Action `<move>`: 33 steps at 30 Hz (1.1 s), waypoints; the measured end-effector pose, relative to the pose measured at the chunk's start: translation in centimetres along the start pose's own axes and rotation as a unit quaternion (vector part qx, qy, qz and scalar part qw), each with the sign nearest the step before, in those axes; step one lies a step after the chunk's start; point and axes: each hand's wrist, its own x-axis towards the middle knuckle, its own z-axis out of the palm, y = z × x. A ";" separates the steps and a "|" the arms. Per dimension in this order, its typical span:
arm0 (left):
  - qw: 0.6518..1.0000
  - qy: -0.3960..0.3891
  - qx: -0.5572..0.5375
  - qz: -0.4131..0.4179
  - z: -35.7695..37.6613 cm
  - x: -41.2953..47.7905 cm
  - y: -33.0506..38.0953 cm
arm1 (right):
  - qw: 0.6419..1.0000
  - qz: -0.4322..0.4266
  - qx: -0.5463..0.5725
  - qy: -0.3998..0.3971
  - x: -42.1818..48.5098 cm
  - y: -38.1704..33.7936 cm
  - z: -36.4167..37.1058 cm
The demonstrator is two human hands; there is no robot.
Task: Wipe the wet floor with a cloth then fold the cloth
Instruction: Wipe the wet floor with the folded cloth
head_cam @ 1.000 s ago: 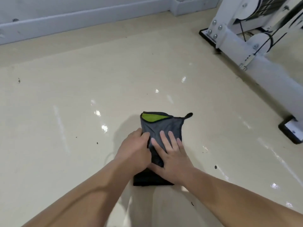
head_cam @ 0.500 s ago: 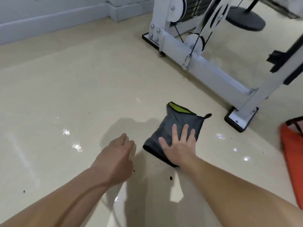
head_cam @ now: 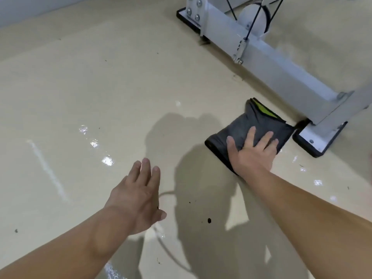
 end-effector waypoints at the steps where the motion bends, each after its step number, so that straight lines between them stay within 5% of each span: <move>1: 1.000 -0.009 -0.008 0.005 -0.3 0.0 0.0 | 0.999 0.033 0.035 0.011 -0.6 -1.4 0.5; 3: 0.998 -0.003 -0.070 0.011 -0.5 0.2 -0.9 | 0.996 0.042 0.072 0.029 -2.1 -4.0 1.5; 9: 0.974 0.101 -0.203 -0.027 -2.4 -4.0 -3.7 | 0.983 -0.163 0.041 0.080 -9.6 -9.7 5.7; 17: 0.964 0.063 -0.229 -0.122 0.7 -13.5 -10.8 | 0.941 -0.339 -0.002 0.025 -23.0 -18.0 10.6; 25: 0.977 0.062 -0.184 -0.083 7.4 -24.2 -16.6 | 0.868 -0.483 -0.117 -0.006 -35.1 -17.2 14.9; 30: 0.987 -0.002 -0.153 -0.048 10.2 -26.8 -18.4 | 0.817 -0.525 -0.234 -0.037 -37.5 -12.9 13.9; 33: 0.990 -0.012 -0.140 -0.028 11.0 -25.3 -18.5 | 0.850 -0.444 -0.268 -0.092 -37.3 -10.0 12.4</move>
